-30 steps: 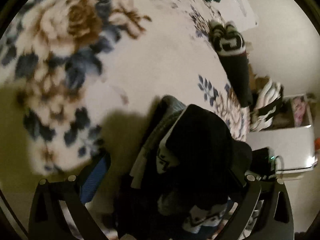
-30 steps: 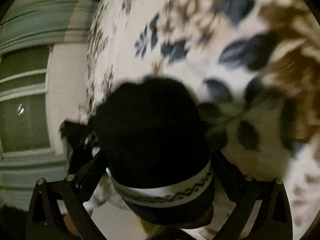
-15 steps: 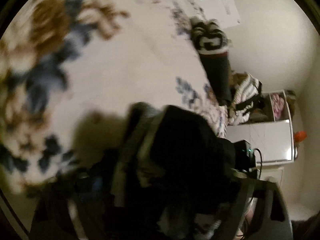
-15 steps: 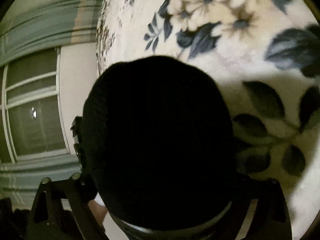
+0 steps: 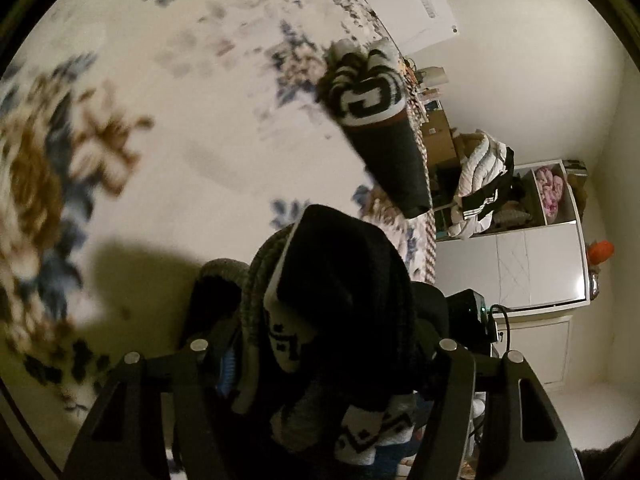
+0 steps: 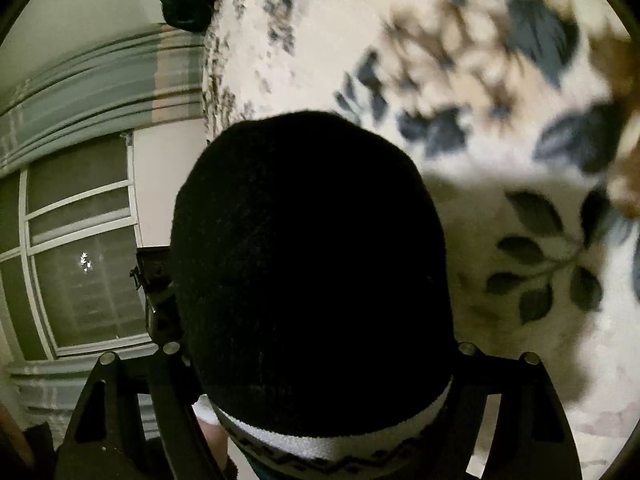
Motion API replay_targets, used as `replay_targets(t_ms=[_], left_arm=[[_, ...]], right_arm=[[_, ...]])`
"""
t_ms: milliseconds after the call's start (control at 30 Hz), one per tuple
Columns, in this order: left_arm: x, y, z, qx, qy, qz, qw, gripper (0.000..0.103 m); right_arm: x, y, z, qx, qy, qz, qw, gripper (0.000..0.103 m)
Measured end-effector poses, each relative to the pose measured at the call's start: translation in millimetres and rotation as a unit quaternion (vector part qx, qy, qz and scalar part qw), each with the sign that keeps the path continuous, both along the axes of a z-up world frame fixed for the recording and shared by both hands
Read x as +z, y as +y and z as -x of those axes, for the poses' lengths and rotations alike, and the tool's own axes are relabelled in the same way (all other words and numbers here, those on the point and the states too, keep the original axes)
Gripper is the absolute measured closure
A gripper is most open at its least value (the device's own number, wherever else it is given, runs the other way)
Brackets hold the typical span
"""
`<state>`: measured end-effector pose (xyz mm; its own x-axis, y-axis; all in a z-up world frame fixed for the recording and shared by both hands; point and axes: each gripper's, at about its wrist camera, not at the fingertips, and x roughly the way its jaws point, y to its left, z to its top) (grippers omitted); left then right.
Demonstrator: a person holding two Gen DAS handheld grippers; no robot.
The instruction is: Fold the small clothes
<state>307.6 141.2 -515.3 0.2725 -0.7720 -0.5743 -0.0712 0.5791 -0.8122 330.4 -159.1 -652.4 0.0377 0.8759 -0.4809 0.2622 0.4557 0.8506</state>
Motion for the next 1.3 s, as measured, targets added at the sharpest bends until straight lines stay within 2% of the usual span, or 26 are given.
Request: replay_targets(t_ms=[133,267,433,567,667,733,833,933,967,1033,1067,1167,1233,1300], left_arm=[[37.6,-22.4,-34.1,-0.014,-0.02,0.0,0.9997,0.044],[74.9,-55.4,-85.3,-0.026,-0.044,0.009,0.9986,0.044],[118.4,-108.1,-170.0,-0.047,-0.077,0.013,0.9958,0.044],[139.8,-146.3,-253.6,-0.055,-0.098,0.012,0.9936,0.044],[133.9,-168.3,-322.4,-0.061,-0.097,-0.004,0.9934,0.044],[120.1,-176.3,-350.6,-0.065,-0.093,-0.021,0.9933,0.043],[79.5,-185.7,-389.7,-0.07,-0.067,-0.05,0.9941,0.043],[33.1,-188.7,-403.0,-0.082,-0.038,-0.093,0.9916,0.04],[18.1,-186.9,-401.4,-0.084,-0.03,-0.097,0.9912,0.039],[10.6,-181.5,-394.5,-0.079,-0.025,-0.086,0.9929,0.037],[10.1,-177.7,-389.4,-0.073,-0.025,-0.077,0.9941,0.037],[24.1,-175.4,-382.4,-0.067,-0.026,-0.084,0.9939,0.037],[40.8,-176.9,-377.8,-0.066,-0.036,-0.11,0.9911,0.037],[59.9,-181.4,-370.6,-0.068,-0.055,-0.15,0.9848,0.037]], right_arm=[[46.5,-14.4,-28.3,-0.01,-0.027,0.002,1.0,0.02],[88.4,-49.5,-61.7,-0.027,-0.057,0.005,0.998,0.02],[137.1,-103.4,-135.3,-0.055,-0.094,0.012,0.994,0.02],[161.4,-143.8,-220.9,-0.073,-0.113,0.011,0.991,0.02],[159.9,-167.1,-294.5,-0.073,-0.115,0.019,0.991,0.02],[151.6,-177.5,-333.5,-0.065,-0.11,0.023,0.992,0.02],[112.9,-185.1,-393.4,-0.059,-0.083,0.037,0.994,0.02],[72.6,-200.6,-411.2,-0.055,-0.056,0.07,0.994,0.02],[63.5,-201.2,-409.0,-0.051,-0.052,0.077,0.994,0.019],[53.3,-200.4,-408.3,-0.041,-0.051,0.093,0.993,0.013],[53.3,-198.9,-407.2,-0.039,-0.054,0.102,0.993,0.012],[67.7,-192.0,-402.9,-0.031,-0.072,0.133,0.988,0.01],[82.8,-187.4,-397.5,-0.024,-0.088,0.175,0.98,0.006],[103.5,-179.1,-388.2,-0.011,-0.116,0.239,0.964,0.005]])
